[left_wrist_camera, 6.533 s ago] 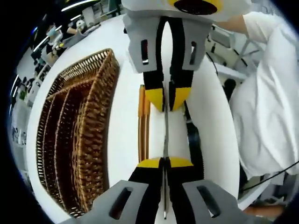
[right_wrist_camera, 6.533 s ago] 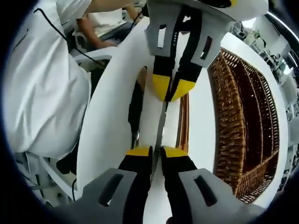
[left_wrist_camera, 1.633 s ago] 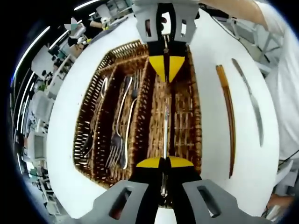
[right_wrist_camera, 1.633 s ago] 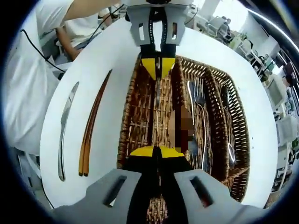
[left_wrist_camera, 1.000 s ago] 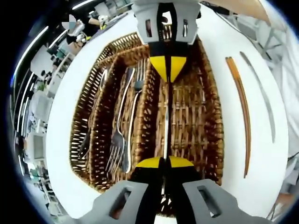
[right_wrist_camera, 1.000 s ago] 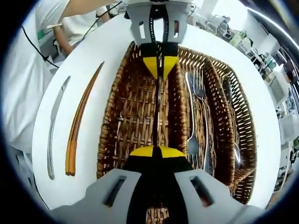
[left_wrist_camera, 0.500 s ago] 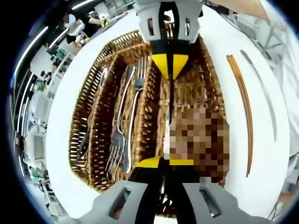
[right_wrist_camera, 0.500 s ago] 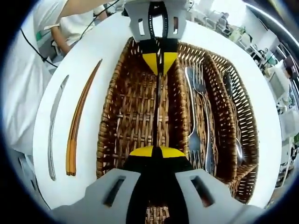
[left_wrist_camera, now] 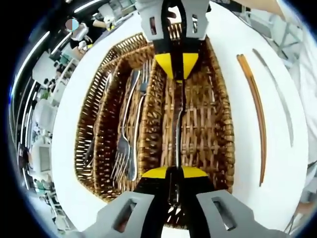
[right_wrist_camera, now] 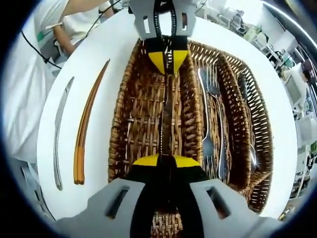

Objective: Arrange the knives, forks, and spoons in their matching storage slots by inserting each utensil handle-first until every utensil is classified and aligned in the correct compartment

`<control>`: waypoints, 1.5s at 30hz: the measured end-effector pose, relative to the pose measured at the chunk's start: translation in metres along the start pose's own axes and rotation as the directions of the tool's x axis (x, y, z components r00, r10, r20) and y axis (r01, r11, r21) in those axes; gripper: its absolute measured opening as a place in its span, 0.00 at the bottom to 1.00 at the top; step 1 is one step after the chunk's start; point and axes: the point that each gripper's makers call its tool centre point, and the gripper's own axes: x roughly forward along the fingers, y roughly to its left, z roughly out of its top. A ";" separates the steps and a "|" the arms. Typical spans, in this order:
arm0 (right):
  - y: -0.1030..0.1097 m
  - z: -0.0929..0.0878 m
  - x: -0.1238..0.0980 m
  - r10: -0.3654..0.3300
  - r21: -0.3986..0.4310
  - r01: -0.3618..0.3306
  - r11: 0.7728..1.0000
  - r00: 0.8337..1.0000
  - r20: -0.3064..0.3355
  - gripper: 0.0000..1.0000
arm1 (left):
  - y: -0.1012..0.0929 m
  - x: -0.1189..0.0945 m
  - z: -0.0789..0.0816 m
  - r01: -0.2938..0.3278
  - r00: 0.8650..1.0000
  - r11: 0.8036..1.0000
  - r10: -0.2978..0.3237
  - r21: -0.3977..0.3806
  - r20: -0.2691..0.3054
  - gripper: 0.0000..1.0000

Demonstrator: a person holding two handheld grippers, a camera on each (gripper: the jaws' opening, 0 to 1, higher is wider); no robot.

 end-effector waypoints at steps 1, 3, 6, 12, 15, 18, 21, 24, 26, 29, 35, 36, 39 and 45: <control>0.000 -0.001 -0.001 0.001 0.004 -0.001 1.000 1.000 -0.004 0.09 | 0.000 0.000 -0.001 -0.003 1.000 1.000 0.003 0.000 -0.002 0.07; 0.000 -0.001 -0.001 0.000 0.005 0.000 1.000 1.000 -0.009 0.09 | 0.000 -0.001 -0.001 -0.007 1.000 1.000 0.007 0.002 -0.001 0.07; 0.001 -0.002 -0.002 0.000 0.006 0.000 1.000 1.000 -0.019 0.11 | -0.001 -0.001 -0.002 -0.012 1.000 1.000 0.012 0.005 0.000 0.07; 0.003 -0.004 -0.004 0.000 -0.004 -0.001 1.000 0.999 -0.048 0.11 | -0.006 -0.002 -0.002 -0.018 1.000 1.000 0.018 0.024 -0.010 0.07; 0.004 -0.006 -0.005 0.003 0.000 -0.003 1.000 0.998 -0.061 0.12 | -0.006 -0.002 -0.001 -0.023 1.000 0.999 0.024 0.028 -0.013 0.07; 0.006 -0.006 -0.006 0.011 -0.002 -0.011 1.000 0.998 -0.068 0.12 | -0.007 -0.003 0.001 -0.029 0.999 0.999 0.029 0.041 -0.012 0.08; 0.003 -0.009 -0.007 0.013 0.016 -0.012 1.000 0.997 -0.072 0.12 | -0.006 -0.001 0.003 -0.049 0.999 0.997 0.050 0.060 -0.018 0.08; 0.002 -0.010 -0.007 0.029 0.054 -0.025 0.998 0.997 -0.069 0.12 | -0.005 -0.001 0.003 -0.060 0.998 0.996 0.061 0.062 -0.017 0.09; 0.002 -0.010 -0.007 0.031 0.062 -0.026 0.998 0.997 -0.070 0.12 | -0.005 -0.001 0.003 -0.061 0.998 0.996 0.062 0.063 -0.018 0.09; 0.001 -0.011 -0.007 0.023 0.073 -0.018 0.997 0.997 -0.074 0.13 | -0.005 -0.002 0.004 -0.067 0.998 0.996 0.068 0.064 -0.010 0.09; -0.002 -0.016 -0.009 0.010 0.134 0.001 0.991 0.997 -0.082 0.12 | -0.004 -0.006 0.006 -0.086 0.996 0.995 0.085 0.059 0.009 0.09; -0.003 -0.017 -0.009 0.007 0.151 0.005 0.988 0.997 -0.081 0.12 | -0.003 -0.007 0.006 -0.090 0.996 0.995 0.089 0.052 0.015 0.09; -0.005 -0.017 -0.009 0.009 0.167 0.003 0.986 0.997 -0.074 0.12 | 0.000 -0.005 0.004 -0.092 0.996 0.995 0.092 0.034 0.016 0.09; -0.006 -0.019 -0.010 0.007 0.203 0.010 0.979 0.997 -0.081 0.12 | -0.001 -0.003 0.005 -0.091 0.996 0.995 0.090 0.040 0.015 0.09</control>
